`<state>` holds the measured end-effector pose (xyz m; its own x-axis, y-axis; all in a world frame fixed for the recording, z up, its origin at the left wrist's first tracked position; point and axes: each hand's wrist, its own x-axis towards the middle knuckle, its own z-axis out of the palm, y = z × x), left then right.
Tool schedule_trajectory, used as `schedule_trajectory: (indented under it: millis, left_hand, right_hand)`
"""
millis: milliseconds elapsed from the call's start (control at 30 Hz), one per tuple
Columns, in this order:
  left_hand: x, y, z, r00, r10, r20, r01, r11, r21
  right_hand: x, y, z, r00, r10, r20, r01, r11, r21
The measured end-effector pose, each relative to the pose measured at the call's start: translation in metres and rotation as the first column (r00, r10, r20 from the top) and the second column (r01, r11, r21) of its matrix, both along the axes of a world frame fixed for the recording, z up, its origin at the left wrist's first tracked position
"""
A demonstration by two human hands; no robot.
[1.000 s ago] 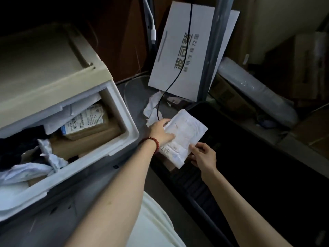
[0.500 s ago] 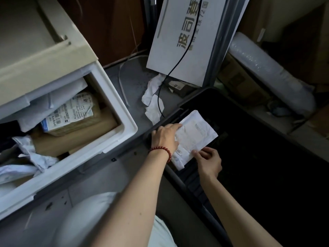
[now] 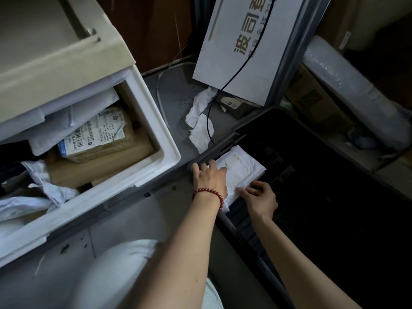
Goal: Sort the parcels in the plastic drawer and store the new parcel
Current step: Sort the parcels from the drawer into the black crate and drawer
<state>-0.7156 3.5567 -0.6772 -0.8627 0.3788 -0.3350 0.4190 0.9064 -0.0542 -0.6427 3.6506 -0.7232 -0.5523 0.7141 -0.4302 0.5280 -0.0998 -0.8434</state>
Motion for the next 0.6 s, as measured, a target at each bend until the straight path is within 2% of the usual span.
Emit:
schedule_trajectory:
  millis: [167, 233, 333, 400, 467, 600]
  left_hand:
    - [-0.001, 0.004, -0.001, 0.991, 0.007, 0.134, 0.004, 0.997, -0.083]
    - [-0.001, 0.005, 0.0, 0.983, 0.019, 0.185, -0.002, 0.996, -0.088]
    - [0.004, 0.005, 0.006, 0.971, 0.008, 0.239, 0.0, 0.999, -0.034]
    - [0.009, 0.004, 0.013, 0.98, -0.013, 0.2, 0.009, 1.0, 0.019]
    - [0.013, -0.001, 0.023, 0.995, -0.018, 0.1, 0.014, 0.999, 0.046]
    - [0.019, -0.02, 0.044, 0.996, 0.077, -0.036, -0.074, 0.993, 0.088]
  right_hand:
    - [0.0, 0.0, 0.002, 0.998, 0.069, 0.004, -0.069, 0.994, 0.081]
    - [0.0, -0.001, 0.001, 0.983, 0.18, 0.033, -0.183, 0.971, 0.152]
    - [0.002, -0.002, 0.0, 0.913, 0.375, 0.163, -0.406, 0.878, 0.255]
    - [0.004, -0.003, 0.005, 0.879, 0.407, 0.247, -0.466, 0.845, 0.265]
    - [0.008, -0.005, 0.014, 0.849, 0.411, 0.332, -0.511, 0.799, 0.317]
    - [0.017, -0.008, 0.036, 0.779, 0.438, 0.448, -0.626, 0.583, 0.518]
